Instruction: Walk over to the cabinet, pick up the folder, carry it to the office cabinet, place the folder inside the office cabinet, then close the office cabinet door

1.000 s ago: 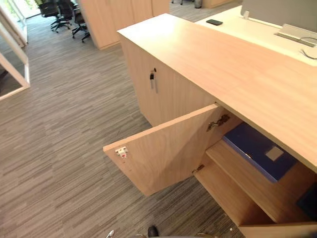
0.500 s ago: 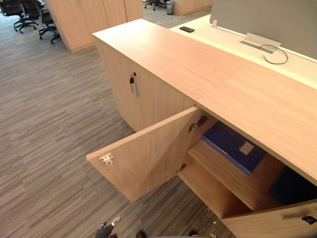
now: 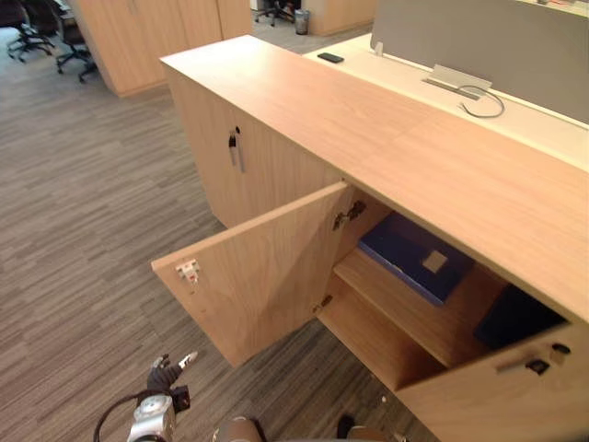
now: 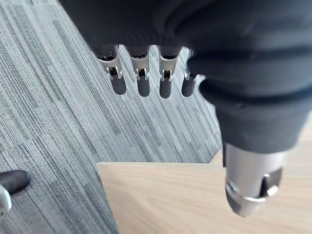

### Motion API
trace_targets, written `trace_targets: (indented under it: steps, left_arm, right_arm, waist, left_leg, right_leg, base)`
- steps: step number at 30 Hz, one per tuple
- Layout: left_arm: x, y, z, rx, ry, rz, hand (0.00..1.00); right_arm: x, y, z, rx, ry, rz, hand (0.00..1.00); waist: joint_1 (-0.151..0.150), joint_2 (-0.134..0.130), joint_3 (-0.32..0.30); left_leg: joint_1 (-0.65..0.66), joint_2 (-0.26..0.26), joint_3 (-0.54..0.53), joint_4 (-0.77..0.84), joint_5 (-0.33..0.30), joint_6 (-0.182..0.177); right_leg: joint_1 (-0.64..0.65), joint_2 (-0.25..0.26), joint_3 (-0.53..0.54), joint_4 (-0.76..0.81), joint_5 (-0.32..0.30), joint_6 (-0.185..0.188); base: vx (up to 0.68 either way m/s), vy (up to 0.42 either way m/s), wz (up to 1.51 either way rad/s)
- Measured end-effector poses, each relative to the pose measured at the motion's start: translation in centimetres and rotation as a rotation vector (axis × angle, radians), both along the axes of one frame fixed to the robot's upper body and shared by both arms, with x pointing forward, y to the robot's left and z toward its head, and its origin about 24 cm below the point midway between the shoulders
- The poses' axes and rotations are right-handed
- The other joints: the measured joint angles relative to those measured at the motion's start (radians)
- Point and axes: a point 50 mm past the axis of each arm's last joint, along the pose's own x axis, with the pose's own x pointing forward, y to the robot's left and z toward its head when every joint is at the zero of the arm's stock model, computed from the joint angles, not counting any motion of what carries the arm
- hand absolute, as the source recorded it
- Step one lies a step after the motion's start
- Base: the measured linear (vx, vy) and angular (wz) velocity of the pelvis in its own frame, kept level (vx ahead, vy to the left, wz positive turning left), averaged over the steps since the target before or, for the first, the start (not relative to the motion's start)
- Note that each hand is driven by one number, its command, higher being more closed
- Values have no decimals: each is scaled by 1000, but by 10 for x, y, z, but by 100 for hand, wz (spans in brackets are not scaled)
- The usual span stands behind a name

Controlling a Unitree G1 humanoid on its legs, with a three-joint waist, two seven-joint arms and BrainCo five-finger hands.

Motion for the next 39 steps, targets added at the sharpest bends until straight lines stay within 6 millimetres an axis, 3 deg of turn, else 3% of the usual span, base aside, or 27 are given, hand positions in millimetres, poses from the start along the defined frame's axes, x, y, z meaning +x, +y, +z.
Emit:
trace_targets:
  steps: [1, 4, 7, 10, 12, 14, 16, 22, 25, 28, 31, 32, 33, 34, 35, 36, 37, 38, 39]
  left_arm:
    - [-4, 1, -2, -10, 9, 19, 0]
    - [-14, -6, -10, -40, 45, 21, 0]
    - [-45, -14, -27, -94, 143, 48, 0]
    - [-72, -24, -40, -154, 221, 101, 0]
    - [-108, -43, -56, -257, 321, 206, 0]
    - [-128, -44, -59, -282, 355, 275, 0]
    - [-133, -43, -59, -293, 361, 310, 0]
    - [-137, -44, -60, -299, 373, 321, 0]
    - [-129, -43, -59, -301, 350, 321, 0]
    - [-123, -40, -57, -302, 318, 334, 0]
    - [-115, -36, -54, -288, 287, 329, 0]
    - [-109, -32, -52, -282, 263, 340, 0]
    - [-106, -28, -51, -285, 244, 371, 0]
    - [-108, -25, -51, -281, 243, 384, 0]
    - [-113, -23, -51, -272, 253, 394, 0]
    - [-112, -23, -50, -270, 250, 393, 0]
    - [-110, -23, -50, -270, 245, 391, 0]
    - [-101, -11, -44, -239, 213, 393, 0]
    - [-98, -5, -42, -221, 201, 392, 0]
  right_arm:
    - [13, 4, 2, 18, -53, -31, 0]
    - [12, 9, 1, 36, -52, -37, 0]
    - [-2, 18, -4, 71, -25, -77, 0]
    - [-10, 22, -8, 94, 13, -86, 0]
    - [-14, 20, -9, 101, 25, -123, 0]
    - [-24, 20, -10, 107, 51, -160, 0]
    - [-30, 20, -12, 111, 72, -172, 0]
    - [-22, 22, -11, 126, 60, -141, 0]
    - [-18, 23, -11, 132, 51, -126, 0]
    - [-18, 21, -11, 128, 48, -130, 0]
    - [-18, 17, -10, 119, 42, -151, 0]
    - [-17, 15, -9, 113, 33, -169, 0]
    - [-15, 12, -8, 108, 17, -205, 0]
    - [-17, 9, -8, 100, 17, -217, 0]
    - [-28, 2, -8, 79, 37, -235, 0]
    - [-39, -6, -7, 53, 64, -246, 0]
    - [-44, -10, -7, 40, 76, -252, 0]
    - [-47, -1, -9, 59, 86, -269, 0]
    - [-46, 5, -10, 76, 83, -276, 0]
  waist:
    - [9, -7, 8]
    - [17, -9, 10]
    - [12, -17, 7]
    - [14, -46, -6]
    - [12, -43, -2]
    - [13, -46, -6]
    - [13, -52, -6]
    - [14, -51, -4]
    - [7, -54, 18]
    - [3, -55, 39]
    - [1, -54, 36]
    - [0, -76, 39]
    - [5, -69, 41]
    - [2, -69, 41]
    - [-13, -56, 33]
    - [-17, -18, 11]
    - [-17, -2, 3]
    - [-16, -27, -5]
    - [-16, -32, -10]
  left_leg:
    - [1, 0, 57, -40, -3, 10]
    - [25, -15, 96, -111, 34, 4]
    - [70, -96, 86, -249, 83, 16]
    - [76, -197, 42, -373, 169, 44]
    - [133, -264, -17, -537, 280, 51]
    - [204, -279, -46, -645, 342, 48]
    - [213, -278, -83, -647, 347, 43]
    - [235, -288, -123, -648, 349, 36]
    - [198, -278, -135, -580, 321, 41]
    - [115, -241, -129, -385, 228, 37]
    - [85, -230, -118, -340, 203, 29]
    - [53, -231, -109, -288, 181, 16]
    - [-6, -179, -147, -110, 111, 29]
    - [-19, -146, -176, -49, 85, 15]
    - [-12, -77, -253, -28, 62, -21]
    - [16, -7, -325, -90, 77, -58]
    - [38, 11, -342, -144, 70, -131]
    - [61, -28, -300, -214, 89, -168]
    - [65, -39, -284, -233, 96, -163]
  right_leg:
    - [-22, -44, -74, 3, 8, -16]
    - [-23, -59, -82, 70, 7, -14]
    - [53, -35, -15, 127, -19, 17]
    - [118, -19, 5, -13, -81, -15]
    - [143, -25, -7, -62, -95, -21]
    - [178, -18, -33, -63, -109, -28]
    - [206, -13, -60, -66, -115, -32]
    - [245, -7, -61, -60, -125, -49]
    - [239, -17, -64, -37, -126, -53]
    - [238, -26, -64, -18, -127, -51]
    - [207, -29, -52, -5, -128, -49]
    - [180, -50, -26, -11, -130, -46]
    - [164, -59, 4, -14, -123, -30]
    - [162, -59, 10, -15, -119, -23]
    - [166, -51, 16, -22, -111, -9]
    - [160, -35, 19, -34, -102, 6]
    - [151, -34, 23, -37, -97, 16]
    - [123, -82, 34, -51, -52, 37]
    - [109, -90, 31, -59, -20, 34]
  base:
    - [-154, 277, -103]
    - [-84, 228, -63]
    - [-55, 109, -17]
    - [-10, -23, -5]
    - [23, -54, -1]
    - [71, -49, 38]
    - [53, -103, 51]
    - [34, -50, 17]
    - [-31, -17, 19]
    - [-83, 21, 6]
    - [-89, 50, -20]
    - [-97, 104, -51]
    - [-34, 113, -59]
    - [15, 95, -53]
    - [63, 211, -23]
    - [31, 186, -15]
    - [5, 458, -34]
    - [-33, 350, -42]
    - [-47, 406, -55]
